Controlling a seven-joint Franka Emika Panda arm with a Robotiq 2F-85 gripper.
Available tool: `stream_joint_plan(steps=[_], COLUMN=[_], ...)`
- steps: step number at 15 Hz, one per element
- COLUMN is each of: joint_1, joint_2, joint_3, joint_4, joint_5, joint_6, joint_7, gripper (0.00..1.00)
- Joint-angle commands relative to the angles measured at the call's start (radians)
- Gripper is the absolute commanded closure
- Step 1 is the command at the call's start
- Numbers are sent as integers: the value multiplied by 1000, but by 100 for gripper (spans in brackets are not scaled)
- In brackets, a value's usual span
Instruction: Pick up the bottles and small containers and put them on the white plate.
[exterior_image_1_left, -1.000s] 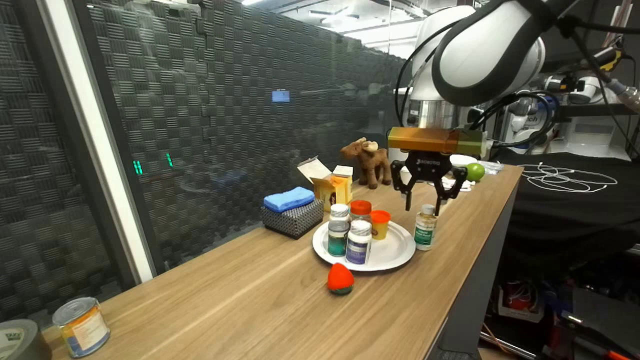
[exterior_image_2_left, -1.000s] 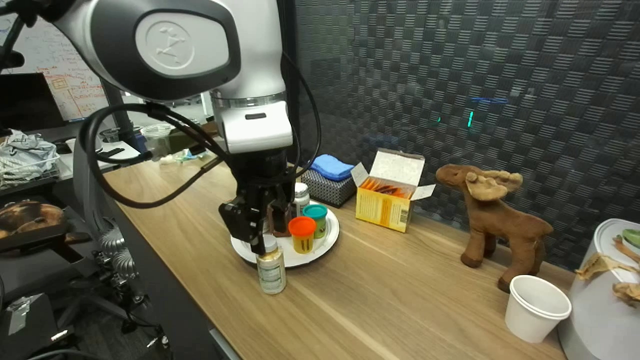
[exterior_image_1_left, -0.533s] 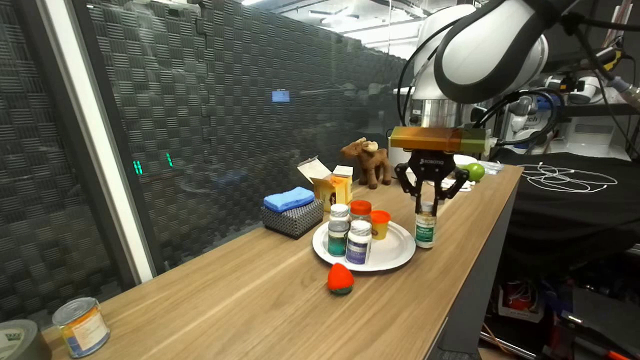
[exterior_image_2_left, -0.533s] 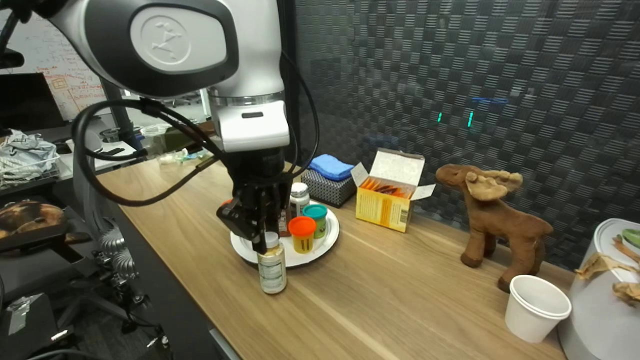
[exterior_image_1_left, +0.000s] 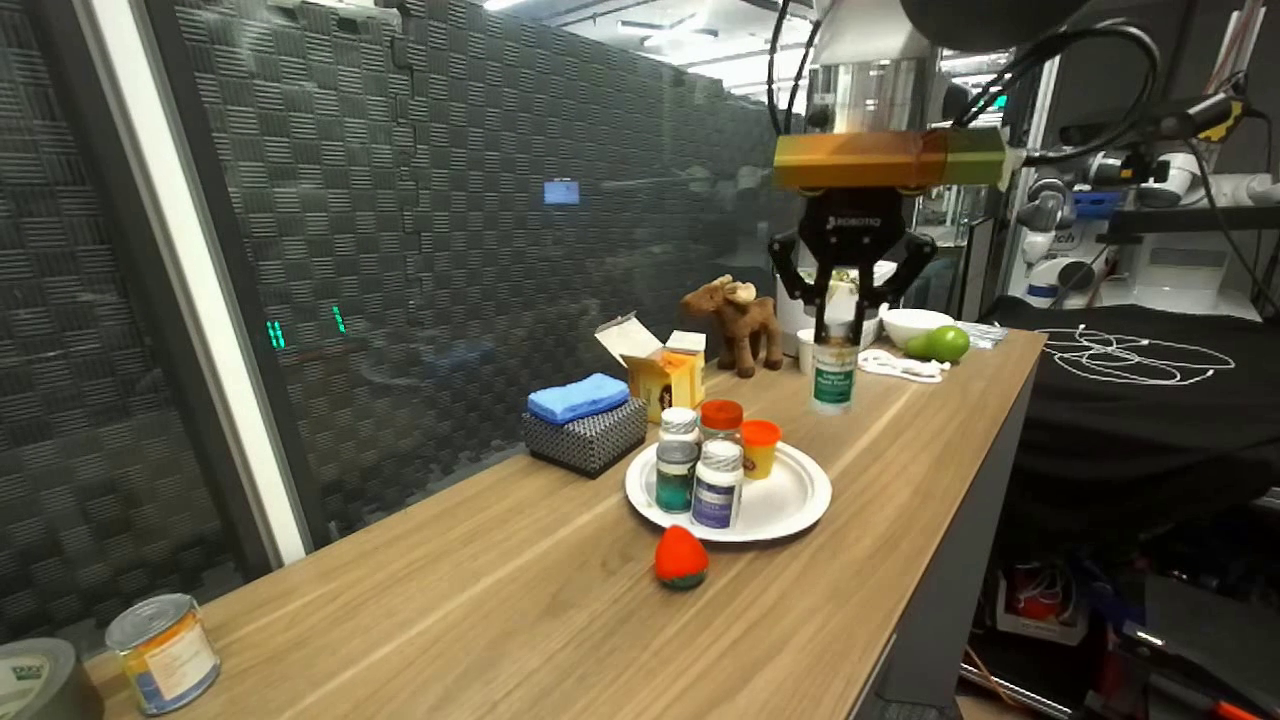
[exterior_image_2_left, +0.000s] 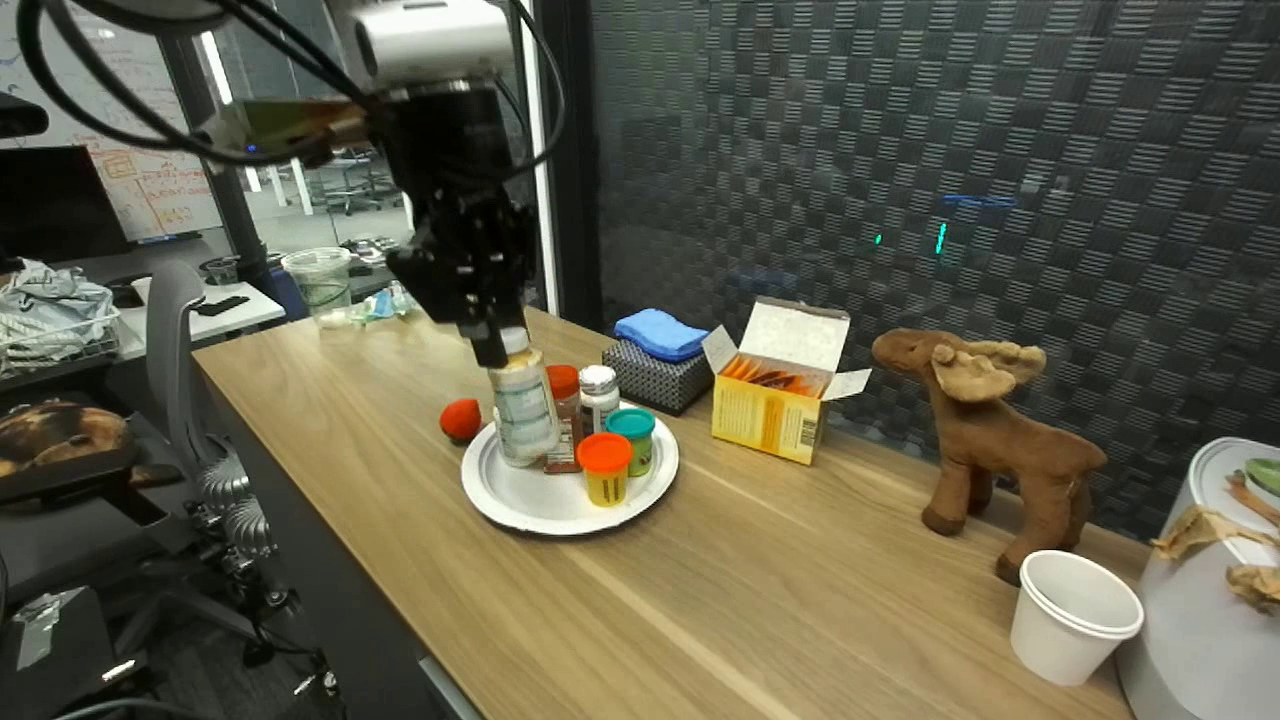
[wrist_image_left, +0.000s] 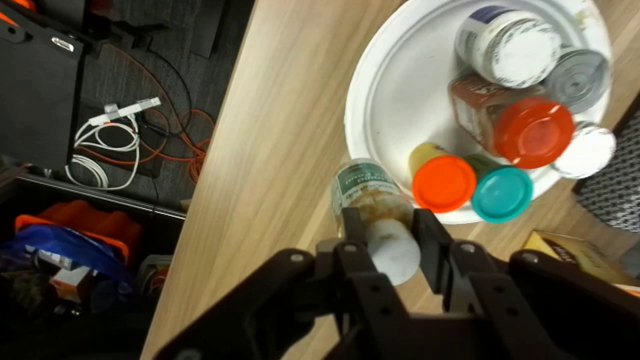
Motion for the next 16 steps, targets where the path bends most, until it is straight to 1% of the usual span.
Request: stream_joint_plan(steps=[1,5,10,13,16], joint_1=[20,27,36,31,30], joint_2=[-4,87,169,216,242], joint_3=[37,33,22,13,-3], joint_4=[62,71,67,72,77], joint_5=[17,59,166,166,151], joint_6=[-21,52,103,124,130], joint_7=[-57,-130,-232,-251,-244], gripper=[92,92,92,92,92])
